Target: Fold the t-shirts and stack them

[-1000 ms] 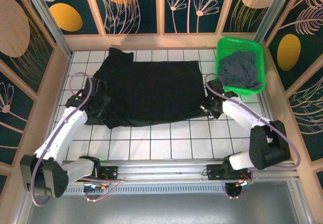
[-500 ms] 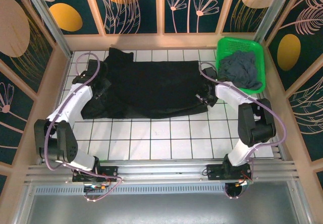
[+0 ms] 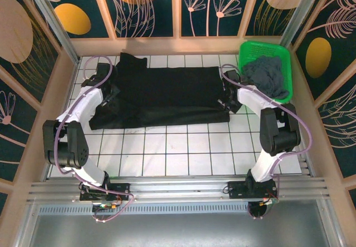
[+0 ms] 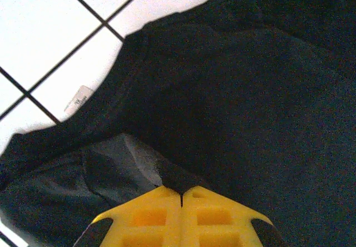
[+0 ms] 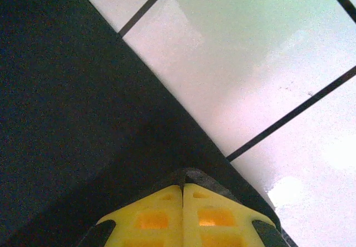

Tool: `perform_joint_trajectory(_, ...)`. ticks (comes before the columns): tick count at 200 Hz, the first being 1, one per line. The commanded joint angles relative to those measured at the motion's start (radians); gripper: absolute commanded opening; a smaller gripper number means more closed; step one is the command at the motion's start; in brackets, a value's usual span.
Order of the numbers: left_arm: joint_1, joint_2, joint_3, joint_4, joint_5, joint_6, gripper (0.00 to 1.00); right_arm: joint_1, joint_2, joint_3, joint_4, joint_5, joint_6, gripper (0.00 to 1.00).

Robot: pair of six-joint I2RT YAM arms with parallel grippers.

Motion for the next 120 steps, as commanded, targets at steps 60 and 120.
perform_joint_trajectory(60, 0.025, 0.068, 0.025, 0.033, -0.073, 0.072, 0.00, -0.015, 0.093, 0.109, -0.015, 0.025, -0.044, 0.00)
perform_joint_trajectory(120, 0.028, 0.103, 0.067, 0.097, -0.021, 0.202, 0.23, -0.045, 0.097, 0.115, 0.034, -0.017, -0.131, 0.09)
